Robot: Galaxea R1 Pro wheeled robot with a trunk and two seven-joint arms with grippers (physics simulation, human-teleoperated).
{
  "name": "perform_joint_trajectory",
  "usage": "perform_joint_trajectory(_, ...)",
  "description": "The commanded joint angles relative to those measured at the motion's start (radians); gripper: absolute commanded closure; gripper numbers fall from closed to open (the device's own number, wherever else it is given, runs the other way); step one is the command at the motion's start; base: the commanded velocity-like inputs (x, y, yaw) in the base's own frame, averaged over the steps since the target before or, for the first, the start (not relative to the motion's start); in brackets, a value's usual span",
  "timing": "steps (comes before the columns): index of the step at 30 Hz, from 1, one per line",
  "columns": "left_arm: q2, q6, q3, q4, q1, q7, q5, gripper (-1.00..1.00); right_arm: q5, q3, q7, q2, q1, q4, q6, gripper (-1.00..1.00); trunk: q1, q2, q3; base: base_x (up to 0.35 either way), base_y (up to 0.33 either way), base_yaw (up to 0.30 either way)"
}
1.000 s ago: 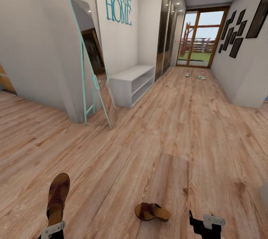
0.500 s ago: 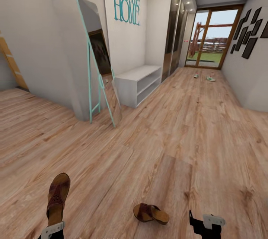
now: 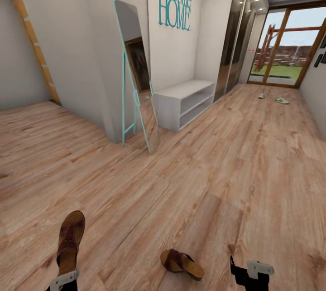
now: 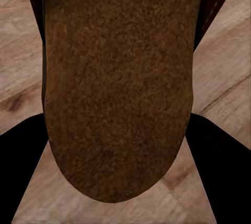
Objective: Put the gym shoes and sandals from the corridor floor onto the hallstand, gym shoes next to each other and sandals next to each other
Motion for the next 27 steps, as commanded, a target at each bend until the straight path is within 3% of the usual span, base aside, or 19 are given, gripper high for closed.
perform_joint_trajectory(1,0.0,-0.002,0.007,0.001,-0.001,-0.008,0.003,1.0,0.001,-0.001,-0.002,0.0,0.0,0.001,-0.003,-1.0,0.0,0.0,-0.001,0.0,-0.259,0.278)
perform_joint_trajectory(13,0.0,-0.002,0.007,0.001,-0.001,-0.008,0.003,1.0,0.0,-0.001,-0.002,0.0,0.0,0.001,-0.003,-1.0,0.0,0.0,-0.001,0.0,-0.052,0.253)
perform_joint_trajectory(27,0.0,-0.002,0.007,0.001,-0.001,-0.008,0.002,1.0,0.0,-0.001,-0.002,0.0,0.0,0.0,-0.003,-1.0,0.0,0.0,-0.001,-0.032,-0.082,0.006)
